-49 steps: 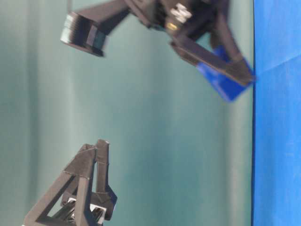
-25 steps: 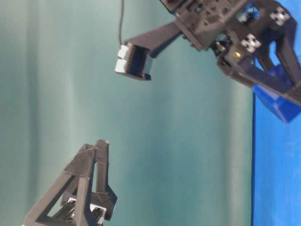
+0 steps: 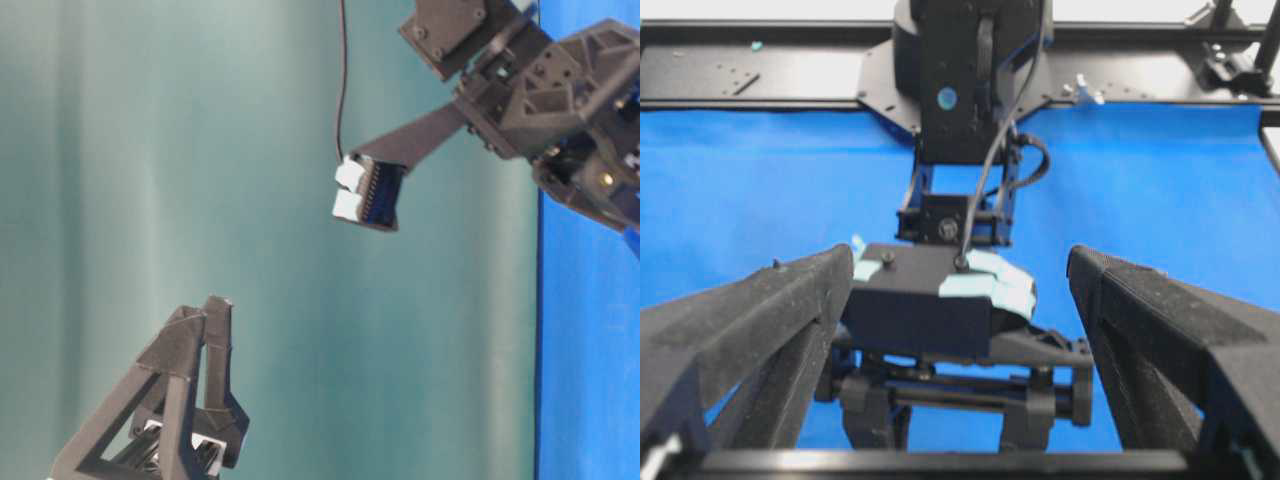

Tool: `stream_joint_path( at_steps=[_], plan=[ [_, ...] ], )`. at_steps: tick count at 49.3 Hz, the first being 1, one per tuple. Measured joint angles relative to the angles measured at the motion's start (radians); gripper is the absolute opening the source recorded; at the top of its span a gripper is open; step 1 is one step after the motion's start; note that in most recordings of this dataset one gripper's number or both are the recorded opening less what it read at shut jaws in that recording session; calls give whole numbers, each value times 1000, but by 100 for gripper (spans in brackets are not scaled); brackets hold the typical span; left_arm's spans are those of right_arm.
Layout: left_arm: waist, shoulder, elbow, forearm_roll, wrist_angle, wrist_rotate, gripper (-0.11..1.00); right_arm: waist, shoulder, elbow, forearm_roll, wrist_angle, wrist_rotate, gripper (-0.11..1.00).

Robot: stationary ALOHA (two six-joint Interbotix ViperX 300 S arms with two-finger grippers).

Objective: Handover the blue block to the right arm after grasping it with the left arm, then place it in the designated position.
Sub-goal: 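Lower the cube with the right gripper toward the table center, then open the right gripper to release the cube on the table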

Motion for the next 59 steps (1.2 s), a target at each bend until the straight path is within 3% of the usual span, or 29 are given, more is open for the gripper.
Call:
stream_joint_path(
  at_steps=[46, 53, 59],
  plan=[
    [0, 0, 0, 0, -2, 0, 93, 2, 26, -5, 0, -20, 3, 54],
    [0, 2, 0, 0, 0, 0, 93, 6, 28, -6, 5, -20, 11, 86],
    [0, 0, 0, 0, 0, 0, 93, 11, 29, -6, 11, -20, 32, 77]
  ],
)
